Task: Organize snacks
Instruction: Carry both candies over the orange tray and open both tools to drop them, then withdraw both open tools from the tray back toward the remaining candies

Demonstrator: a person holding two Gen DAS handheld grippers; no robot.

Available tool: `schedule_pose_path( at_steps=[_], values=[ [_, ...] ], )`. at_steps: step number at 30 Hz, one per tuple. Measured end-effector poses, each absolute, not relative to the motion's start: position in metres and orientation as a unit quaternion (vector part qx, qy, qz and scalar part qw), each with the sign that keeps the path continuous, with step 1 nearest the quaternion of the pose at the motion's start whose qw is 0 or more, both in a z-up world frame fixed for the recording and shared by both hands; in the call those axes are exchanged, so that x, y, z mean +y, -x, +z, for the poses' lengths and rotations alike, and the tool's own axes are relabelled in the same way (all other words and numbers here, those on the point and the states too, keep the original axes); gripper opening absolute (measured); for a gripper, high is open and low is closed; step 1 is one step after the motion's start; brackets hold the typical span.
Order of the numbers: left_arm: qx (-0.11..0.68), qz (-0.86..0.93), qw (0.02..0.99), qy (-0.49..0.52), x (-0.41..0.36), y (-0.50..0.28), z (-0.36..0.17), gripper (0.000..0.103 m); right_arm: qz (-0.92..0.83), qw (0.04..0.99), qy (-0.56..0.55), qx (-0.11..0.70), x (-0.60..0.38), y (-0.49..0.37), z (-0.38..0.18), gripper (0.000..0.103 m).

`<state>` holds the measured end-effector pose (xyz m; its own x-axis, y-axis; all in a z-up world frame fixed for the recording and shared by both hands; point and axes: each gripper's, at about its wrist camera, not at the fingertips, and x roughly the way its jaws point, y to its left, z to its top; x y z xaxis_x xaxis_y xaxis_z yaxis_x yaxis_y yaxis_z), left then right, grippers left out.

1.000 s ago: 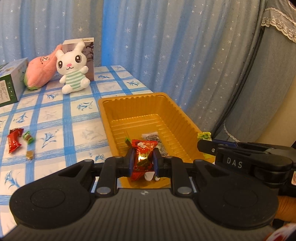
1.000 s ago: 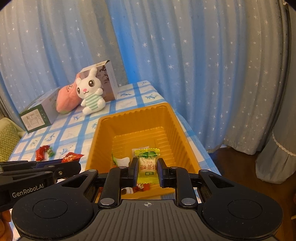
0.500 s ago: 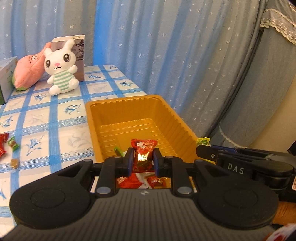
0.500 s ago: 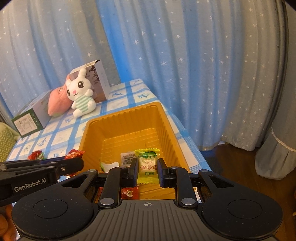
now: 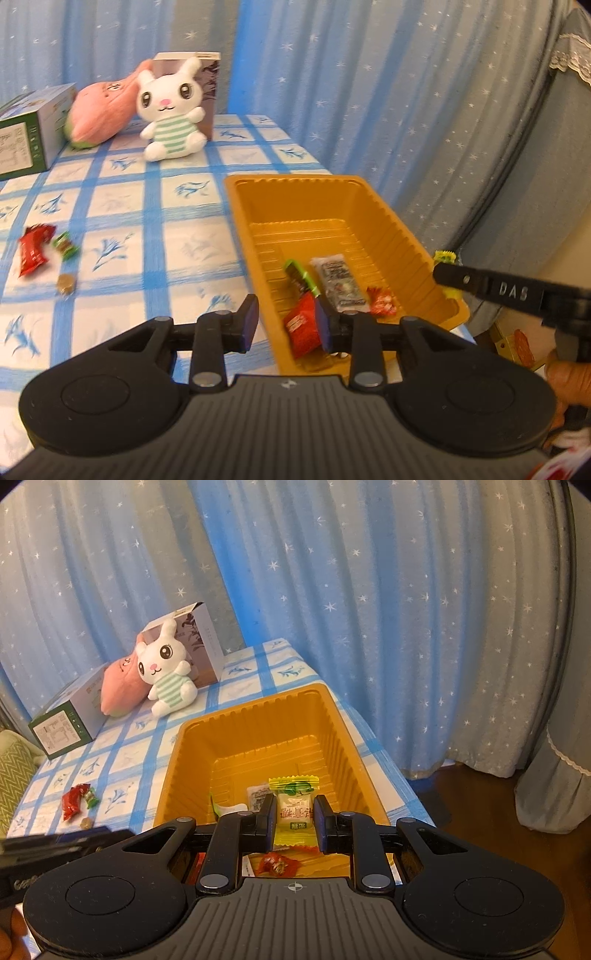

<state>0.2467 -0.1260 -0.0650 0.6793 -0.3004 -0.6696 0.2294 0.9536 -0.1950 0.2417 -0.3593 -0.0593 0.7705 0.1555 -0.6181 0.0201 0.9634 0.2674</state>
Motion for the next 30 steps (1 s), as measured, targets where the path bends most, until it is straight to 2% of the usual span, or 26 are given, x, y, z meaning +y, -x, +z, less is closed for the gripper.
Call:
schedule_pose_path(
  at_steps=[5,7,8,9,10,26,30],
  values=[
    [0.374,-0.137,0.916,0.057,-0.116,-0.239,-0.064,0.033,0.044,0.931,-0.143,0.332,-0.36,-0.248,-0.057,0.022],
    [0.373,-0.134,0.916,0.056,-0.114,-0.237,-0.063,0.041,0.056,0.928,-0.162,0.332,-0.361,-0.251,-0.057,0.025],
    [0.372,-0.133,0.917,0.054,-0.112,-0.235,-0.063,0.044,0.054,0.928,-0.168,0.329,-0.362,-0.25,-0.056,0.031],
    [0.37,-0.131,0.918,0.051,-0.111,-0.232,-0.062,0.046,0.049,0.929,-0.17,0.326,-0.362,-0.248,-0.055,0.052],
    [0.369,-0.129,0.919,0.049,-0.108,-0.23,-0.062,0.047,0.045,0.93,-0.173,0.321,-0.363,-0.246,-0.053,0.064],
    [0.358,-0.099,0.927,0.052,-0.062,-0.186,-0.047,0.054,0.059,0.921,-0.154,0.353,-0.316,-0.174,-0.047,0.065],
    [0.355,-0.092,0.929,0.055,-0.049,-0.173,-0.04,0.06,0.075,0.92,-0.138,0.36,-0.295,-0.164,-0.045,0.065]
  ],
)
